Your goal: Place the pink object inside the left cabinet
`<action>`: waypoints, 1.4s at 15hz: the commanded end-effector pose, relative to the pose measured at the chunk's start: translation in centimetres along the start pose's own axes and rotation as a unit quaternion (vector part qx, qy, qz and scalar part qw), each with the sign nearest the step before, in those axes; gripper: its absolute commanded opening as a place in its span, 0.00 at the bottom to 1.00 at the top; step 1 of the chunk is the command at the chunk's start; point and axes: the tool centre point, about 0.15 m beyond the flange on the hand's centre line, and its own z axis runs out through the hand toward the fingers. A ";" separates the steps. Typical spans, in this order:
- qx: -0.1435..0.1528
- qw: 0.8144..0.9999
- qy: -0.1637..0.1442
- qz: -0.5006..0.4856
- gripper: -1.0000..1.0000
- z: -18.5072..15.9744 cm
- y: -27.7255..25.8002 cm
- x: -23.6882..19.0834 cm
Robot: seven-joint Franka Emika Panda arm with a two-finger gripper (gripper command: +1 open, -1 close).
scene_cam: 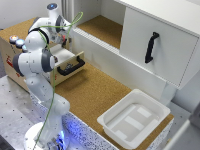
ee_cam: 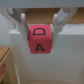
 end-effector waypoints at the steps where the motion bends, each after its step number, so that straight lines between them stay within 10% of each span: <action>1: -0.068 0.997 -0.025 0.001 0.00 -0.4 1.2 9.6; 14: -0.079 0.996 -0.027 0.023 0.00 9.3 4.3 17.5; 15: -0.085 0.996 -0.024 0.022 1.00 9.0 4.2 17.3; 21: -0.082 0.996 -0.007 0.030 1.00 8.1 4.1 13.6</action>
